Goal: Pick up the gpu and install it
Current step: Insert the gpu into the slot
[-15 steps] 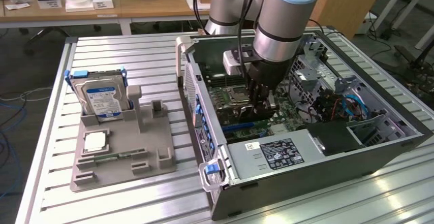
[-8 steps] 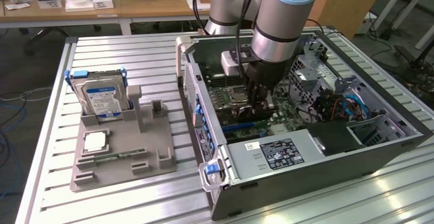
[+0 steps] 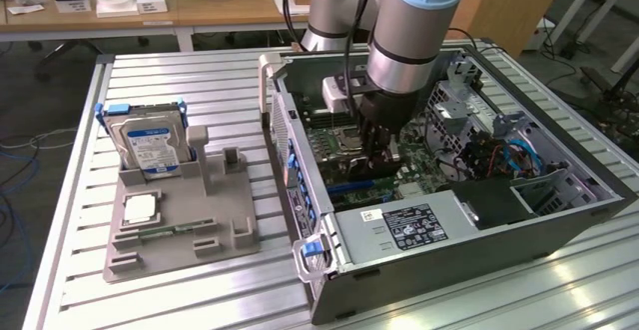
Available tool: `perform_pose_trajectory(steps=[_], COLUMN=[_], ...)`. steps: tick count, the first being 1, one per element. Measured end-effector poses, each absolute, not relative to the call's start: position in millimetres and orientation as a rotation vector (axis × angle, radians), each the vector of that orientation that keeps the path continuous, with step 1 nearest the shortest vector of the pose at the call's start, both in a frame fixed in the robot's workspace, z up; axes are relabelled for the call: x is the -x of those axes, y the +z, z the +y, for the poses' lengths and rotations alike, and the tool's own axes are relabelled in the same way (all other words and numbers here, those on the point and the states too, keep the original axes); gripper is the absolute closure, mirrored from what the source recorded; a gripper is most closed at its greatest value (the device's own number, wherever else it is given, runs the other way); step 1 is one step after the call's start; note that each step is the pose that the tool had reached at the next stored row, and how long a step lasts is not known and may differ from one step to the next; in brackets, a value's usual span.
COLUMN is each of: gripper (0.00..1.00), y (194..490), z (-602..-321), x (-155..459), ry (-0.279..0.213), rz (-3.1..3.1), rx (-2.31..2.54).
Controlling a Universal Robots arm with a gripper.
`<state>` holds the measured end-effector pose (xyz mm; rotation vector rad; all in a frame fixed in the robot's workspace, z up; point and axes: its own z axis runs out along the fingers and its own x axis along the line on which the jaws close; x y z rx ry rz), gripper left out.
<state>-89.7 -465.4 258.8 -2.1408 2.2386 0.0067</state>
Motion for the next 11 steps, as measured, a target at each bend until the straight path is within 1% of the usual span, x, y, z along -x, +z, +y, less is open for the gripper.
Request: perform_pose_trajectory(steps=[11], gripper=[0.73], y=[255.0], z=[-465.2], x=[90.4], ry=[0.004], rz=[2.24], rx=[2.142])
